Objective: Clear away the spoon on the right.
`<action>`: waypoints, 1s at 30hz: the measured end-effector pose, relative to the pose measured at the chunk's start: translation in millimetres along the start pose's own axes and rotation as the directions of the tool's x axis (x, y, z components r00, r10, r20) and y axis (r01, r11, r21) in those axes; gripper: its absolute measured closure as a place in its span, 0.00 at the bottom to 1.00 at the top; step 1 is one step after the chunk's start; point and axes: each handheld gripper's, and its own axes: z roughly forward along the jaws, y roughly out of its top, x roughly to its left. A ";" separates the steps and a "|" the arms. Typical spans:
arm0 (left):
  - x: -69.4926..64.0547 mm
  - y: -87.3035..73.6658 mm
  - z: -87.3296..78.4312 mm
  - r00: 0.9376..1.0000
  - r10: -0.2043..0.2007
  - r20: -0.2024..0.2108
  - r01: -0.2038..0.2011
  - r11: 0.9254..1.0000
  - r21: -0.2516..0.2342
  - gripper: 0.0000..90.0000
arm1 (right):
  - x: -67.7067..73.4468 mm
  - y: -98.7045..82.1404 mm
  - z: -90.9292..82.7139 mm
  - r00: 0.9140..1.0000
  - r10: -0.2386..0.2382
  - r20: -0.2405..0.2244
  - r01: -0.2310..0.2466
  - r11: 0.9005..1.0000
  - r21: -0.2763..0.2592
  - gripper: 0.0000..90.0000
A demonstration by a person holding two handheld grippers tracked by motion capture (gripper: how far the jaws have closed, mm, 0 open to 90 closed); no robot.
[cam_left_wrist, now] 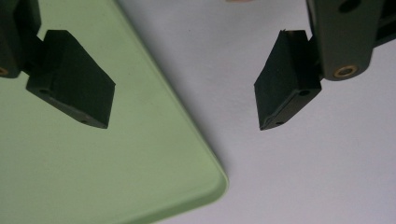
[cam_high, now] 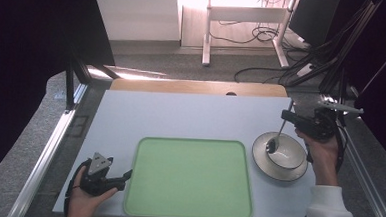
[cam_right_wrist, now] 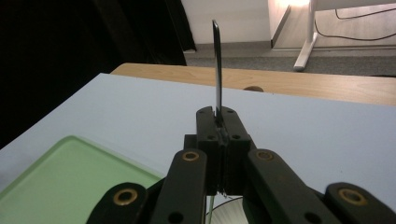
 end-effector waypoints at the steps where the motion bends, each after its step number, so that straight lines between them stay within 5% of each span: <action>1: -0.1 0.1 -0.1 1.000 0.000 -0.001 0.000 1.000 -0.001 0.22 | 0.5 0.2 -0.3 1.000 0.001 0.002 -0.001 1.000 -0.004 0.99; 16: 0.7 -0.1 -0.3 1.000 -0.002 -0.003 0.002 1.000 0.000 0.22 | 14.3 3.2 -2.7 0.998 0.044 -0.050 -0.046 0.998 -0.051 0.99; 30: 1.1 -0.5 -0.3 1.000 -0.006 -0.007 0.006 1.000 0.001 0.22 | 37.9 -2.0 6.5 0.993 0.054 -0.105 -0.056 0.998 -0.019 0.99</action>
